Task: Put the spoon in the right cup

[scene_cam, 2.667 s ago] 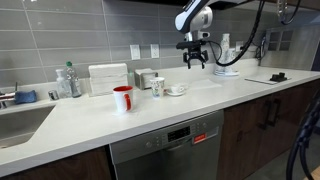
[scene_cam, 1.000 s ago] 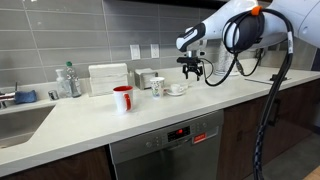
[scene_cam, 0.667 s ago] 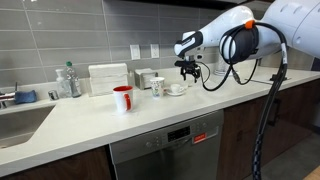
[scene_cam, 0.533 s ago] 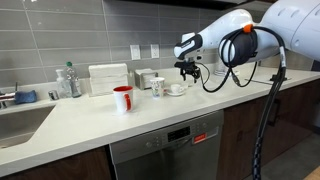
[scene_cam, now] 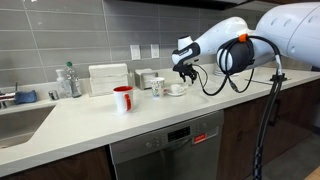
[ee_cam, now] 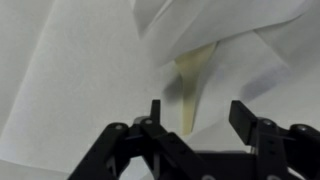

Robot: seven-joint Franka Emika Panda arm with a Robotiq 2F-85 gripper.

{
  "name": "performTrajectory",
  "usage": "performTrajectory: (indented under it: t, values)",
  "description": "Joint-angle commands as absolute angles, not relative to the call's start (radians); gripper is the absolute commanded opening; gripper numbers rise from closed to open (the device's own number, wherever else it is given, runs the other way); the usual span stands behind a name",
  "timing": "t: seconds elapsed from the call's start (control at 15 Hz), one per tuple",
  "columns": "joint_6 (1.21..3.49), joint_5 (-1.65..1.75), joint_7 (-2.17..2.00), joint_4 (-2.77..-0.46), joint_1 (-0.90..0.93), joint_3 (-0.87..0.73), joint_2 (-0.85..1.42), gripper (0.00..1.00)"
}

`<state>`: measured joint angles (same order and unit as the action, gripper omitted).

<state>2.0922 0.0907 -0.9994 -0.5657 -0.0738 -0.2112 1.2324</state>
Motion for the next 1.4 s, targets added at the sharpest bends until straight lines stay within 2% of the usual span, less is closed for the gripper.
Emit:
performTrajectory:
  t: [0.0,0.07,0.13,0.2,0.27,0.53,1.33]
  values:
    - [2.116,0.118,-1.016,-0.511,-0.065,-0.238,1.282,0.59]
    - [2.115,0.121,-1.015,-0.51,-0.063,-0.241,1.284,0.58]
    - [2.113,0.122,-1.013,-0.509,-0.062,-0.242,1.285,0.4]
    - [2.111,0.123,-1.01,-0.508,-0.061,-0.243,1.286,0.34]
    - [2.11,0.125,-1.009,-0.507,-0.06,-0.244,1.287,0.32]
    - [2.107,0.13,-0.998,-0.51,-0.057,-0.248,1.286,0.01]
    - [2.014,0.142,-0.987,-0.54,-0.039,-0.295,1.149,0.03]
